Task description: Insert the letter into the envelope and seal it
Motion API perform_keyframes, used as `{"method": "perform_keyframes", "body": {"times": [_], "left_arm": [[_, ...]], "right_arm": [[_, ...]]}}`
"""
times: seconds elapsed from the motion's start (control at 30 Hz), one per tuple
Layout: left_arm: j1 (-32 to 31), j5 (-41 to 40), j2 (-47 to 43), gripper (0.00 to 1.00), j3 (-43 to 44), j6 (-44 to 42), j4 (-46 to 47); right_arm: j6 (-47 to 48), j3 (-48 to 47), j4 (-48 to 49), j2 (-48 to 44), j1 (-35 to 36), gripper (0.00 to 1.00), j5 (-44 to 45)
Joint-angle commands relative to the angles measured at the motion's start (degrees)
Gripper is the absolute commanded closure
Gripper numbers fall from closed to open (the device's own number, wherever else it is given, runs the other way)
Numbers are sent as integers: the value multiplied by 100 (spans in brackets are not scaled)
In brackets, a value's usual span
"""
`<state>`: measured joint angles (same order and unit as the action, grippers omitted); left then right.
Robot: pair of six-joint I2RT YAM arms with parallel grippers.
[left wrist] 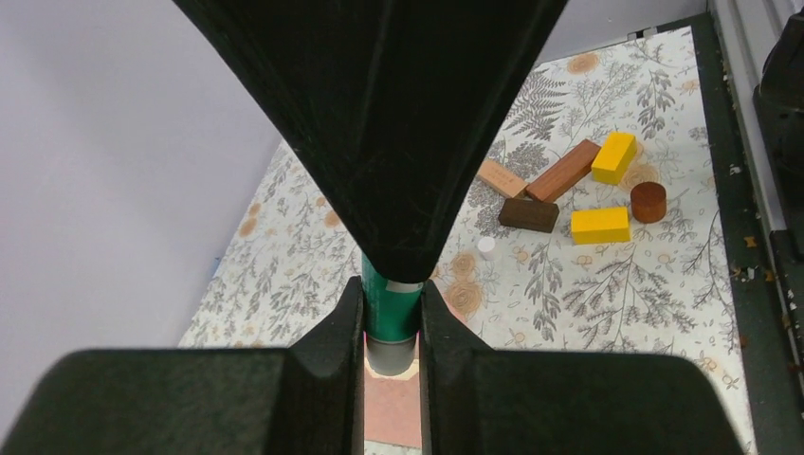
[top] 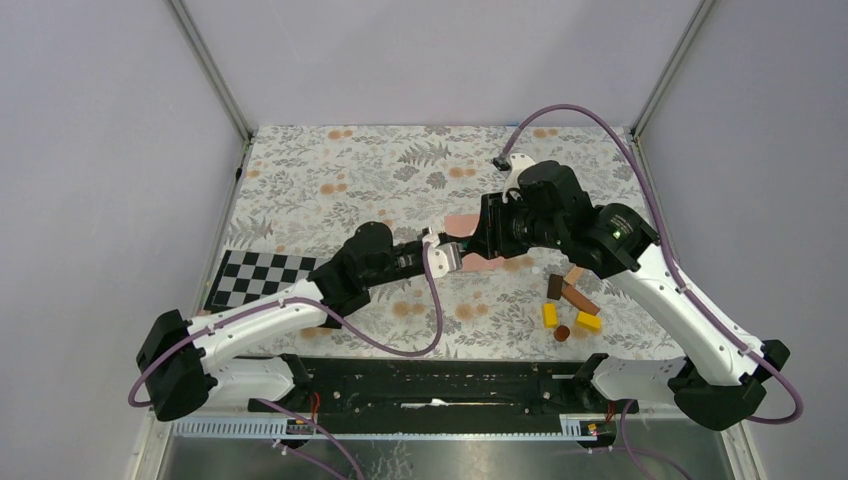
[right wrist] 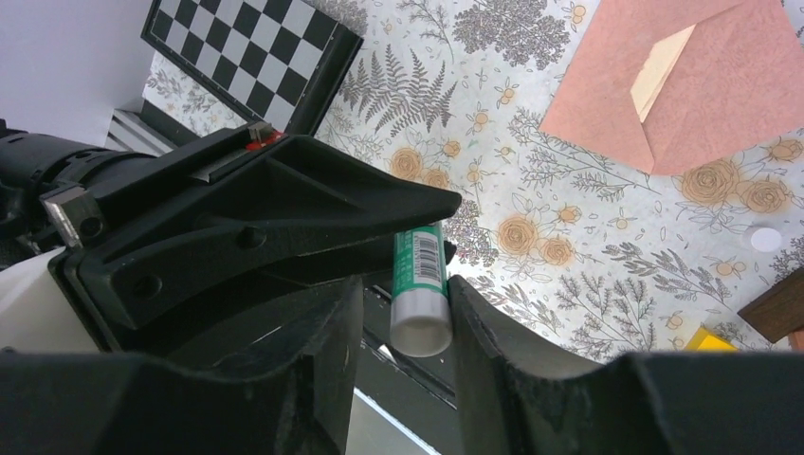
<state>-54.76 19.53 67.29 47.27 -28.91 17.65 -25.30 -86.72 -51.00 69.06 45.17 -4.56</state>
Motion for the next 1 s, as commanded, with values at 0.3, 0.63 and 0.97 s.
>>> {"method": "perform_keyframes", "body": {"times": [0.3,0.63,0.97], "left_arm": [[-7,-26,82,100,284,886,714],[-5,-52,76,100,199,1089,829],[525,-680,-183,8,-429,2925,1320]], "right_arm": [[-212,314,619,-57,32,63,740],[-195,374,714,30,114,76,1037],[38,505,882,391,-462,96,1486]]}}
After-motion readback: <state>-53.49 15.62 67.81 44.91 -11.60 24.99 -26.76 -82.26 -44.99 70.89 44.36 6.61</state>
